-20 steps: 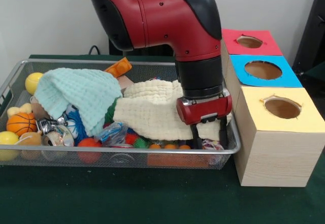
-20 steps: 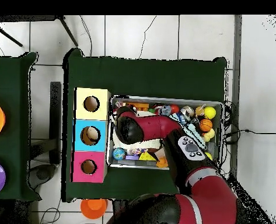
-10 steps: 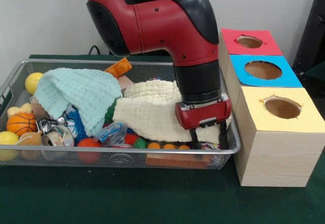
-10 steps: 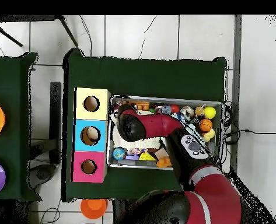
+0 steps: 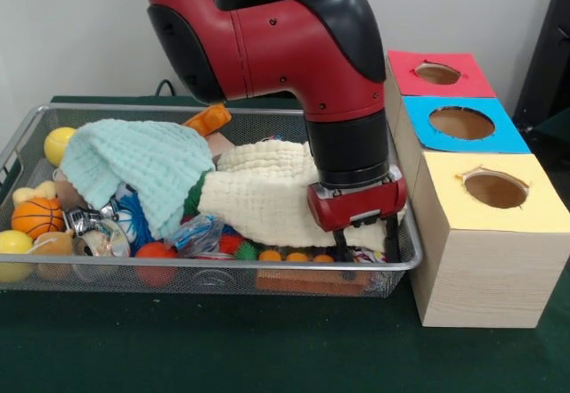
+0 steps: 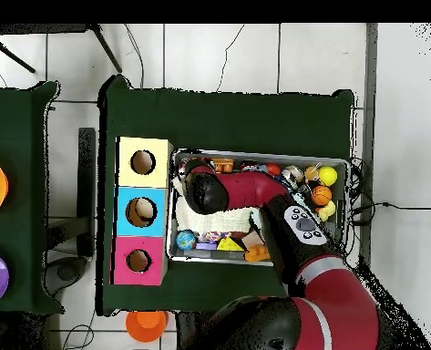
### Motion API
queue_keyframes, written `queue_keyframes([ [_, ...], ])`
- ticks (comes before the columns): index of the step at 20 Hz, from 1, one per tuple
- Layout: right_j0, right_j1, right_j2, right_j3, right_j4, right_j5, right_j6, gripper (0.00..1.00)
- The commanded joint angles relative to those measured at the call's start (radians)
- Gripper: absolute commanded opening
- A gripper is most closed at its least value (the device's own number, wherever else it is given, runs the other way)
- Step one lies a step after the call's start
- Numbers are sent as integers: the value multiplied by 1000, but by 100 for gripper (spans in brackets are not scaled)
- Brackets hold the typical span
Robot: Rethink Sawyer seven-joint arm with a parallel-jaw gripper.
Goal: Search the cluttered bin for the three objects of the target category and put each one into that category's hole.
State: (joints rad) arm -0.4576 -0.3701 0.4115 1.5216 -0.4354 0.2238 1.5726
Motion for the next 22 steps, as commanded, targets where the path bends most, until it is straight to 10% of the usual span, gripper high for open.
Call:
queue_keyframes([
  [1, 51, 101, -54, -51, -37, 191, -21, 100],
  [15, 376, -7, -424, 0, 19, 35, 318, 100],
  [22, 387, 49, -434, 62, 146, -31, 371, 100],
])
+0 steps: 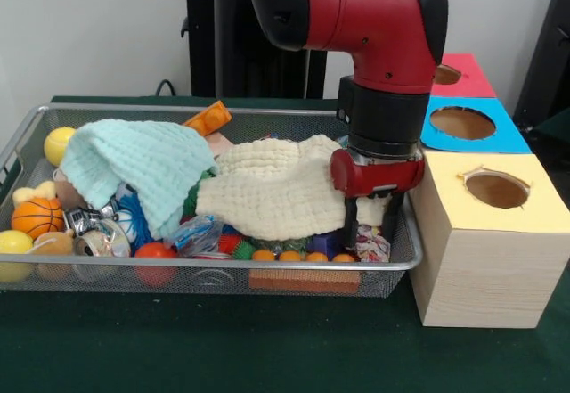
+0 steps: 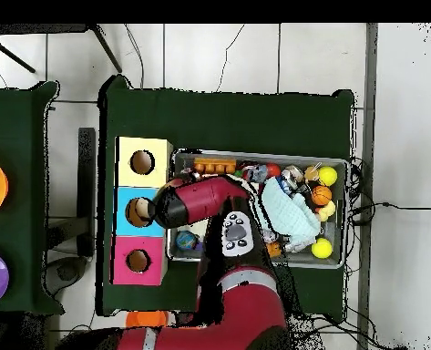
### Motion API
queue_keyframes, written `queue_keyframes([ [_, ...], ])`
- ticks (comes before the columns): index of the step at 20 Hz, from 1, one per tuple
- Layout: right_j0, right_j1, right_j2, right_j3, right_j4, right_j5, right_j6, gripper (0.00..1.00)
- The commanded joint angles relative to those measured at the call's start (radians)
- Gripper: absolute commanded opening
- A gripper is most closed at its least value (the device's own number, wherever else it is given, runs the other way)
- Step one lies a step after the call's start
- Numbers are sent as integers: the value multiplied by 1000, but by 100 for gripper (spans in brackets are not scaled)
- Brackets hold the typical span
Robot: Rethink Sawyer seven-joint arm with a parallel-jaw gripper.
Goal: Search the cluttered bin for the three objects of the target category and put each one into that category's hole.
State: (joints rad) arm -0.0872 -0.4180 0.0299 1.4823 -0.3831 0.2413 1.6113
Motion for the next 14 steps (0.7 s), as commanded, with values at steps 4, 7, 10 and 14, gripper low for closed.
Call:
queue_keyframes([
  [4, -16, 133, -17, 113, 121, -89, 300, 100],
  [7, -50, 166, 19, 120, 111, -132, 271, 100],
  [10, -97, 201, 72, 123, 98, -165, 232, 100],
  [14, -186, 249, 171, 129, 65, -160, 160, 100],
])
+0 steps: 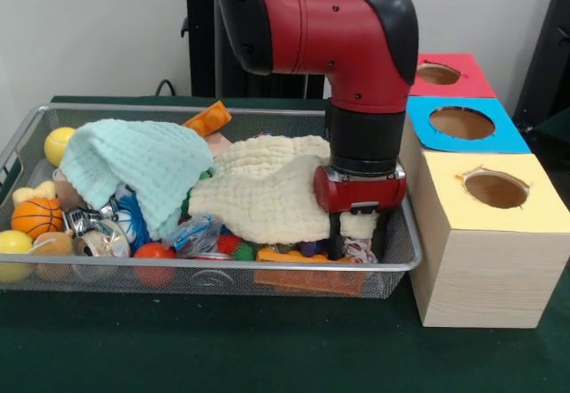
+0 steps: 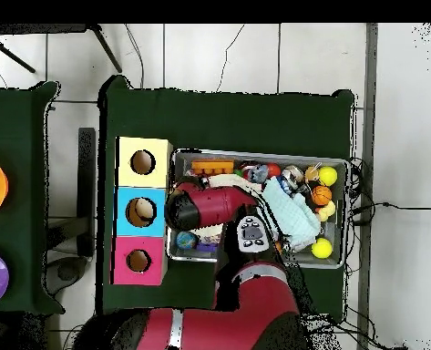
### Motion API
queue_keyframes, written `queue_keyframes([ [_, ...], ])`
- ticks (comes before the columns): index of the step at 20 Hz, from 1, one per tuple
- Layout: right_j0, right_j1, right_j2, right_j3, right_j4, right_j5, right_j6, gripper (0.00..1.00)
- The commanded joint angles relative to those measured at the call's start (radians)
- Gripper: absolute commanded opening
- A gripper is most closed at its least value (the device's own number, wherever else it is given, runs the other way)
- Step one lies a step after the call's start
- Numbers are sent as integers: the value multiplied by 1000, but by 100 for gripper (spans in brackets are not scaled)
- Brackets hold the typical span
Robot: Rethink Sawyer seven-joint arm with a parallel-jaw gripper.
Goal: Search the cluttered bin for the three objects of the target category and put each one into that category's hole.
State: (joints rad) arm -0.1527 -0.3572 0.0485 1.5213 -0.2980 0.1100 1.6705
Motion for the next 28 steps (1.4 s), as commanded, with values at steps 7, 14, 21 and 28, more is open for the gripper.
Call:
queue_keyframes([
  [7, -174, 214, 219, 69, -9, 180, -3, 100],
  [14, -194, 215, 246, 64, -28, 193, -17, 0],
  [21, -209, 214, 267, 66, -50, 163, -18, 0],
  [28, -222, 183, 272, 107, -63, 141, -12, 0],
])
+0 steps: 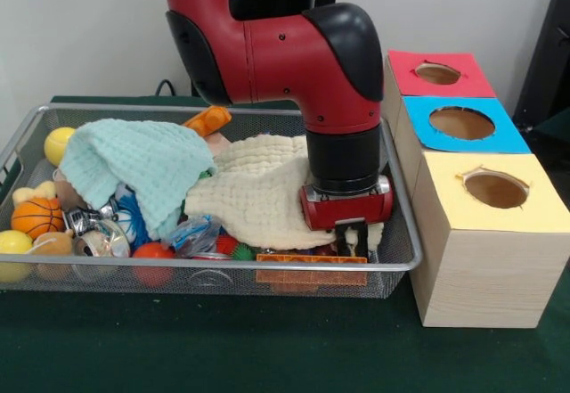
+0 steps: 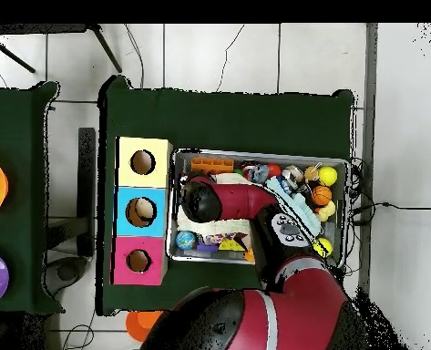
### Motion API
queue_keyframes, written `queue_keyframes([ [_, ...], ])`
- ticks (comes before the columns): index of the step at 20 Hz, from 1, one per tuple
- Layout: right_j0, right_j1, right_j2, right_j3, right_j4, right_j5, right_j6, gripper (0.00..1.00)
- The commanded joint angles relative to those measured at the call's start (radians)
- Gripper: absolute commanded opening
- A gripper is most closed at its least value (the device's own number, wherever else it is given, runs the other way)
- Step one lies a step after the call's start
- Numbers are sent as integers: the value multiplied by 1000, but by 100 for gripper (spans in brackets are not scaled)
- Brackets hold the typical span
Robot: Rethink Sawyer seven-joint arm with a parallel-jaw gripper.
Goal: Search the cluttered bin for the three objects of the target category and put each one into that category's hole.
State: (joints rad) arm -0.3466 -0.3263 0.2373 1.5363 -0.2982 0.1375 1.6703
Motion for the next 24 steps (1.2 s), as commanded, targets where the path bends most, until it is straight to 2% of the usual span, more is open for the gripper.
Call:
queue_keyframes([
  [1, -44, 140, 96, 113, -70, 110, -19, 0],
  [6, -111, 77, 157, 204, -108, 91, -52, 0],
  [8, -162, 49, 209, 251, -153, 84, -97, 0],
  [9, -208, 38, 255, 283, -170, 111, -137, 0],
  [13, -309, 17, 348, 353, -205, 165, -177, 0],
  [19, -373, -33, 426, 391, -215, 252, -192, 0],
  [24, -397, -65, 464, 411, -229, 272, -184, 0],
])
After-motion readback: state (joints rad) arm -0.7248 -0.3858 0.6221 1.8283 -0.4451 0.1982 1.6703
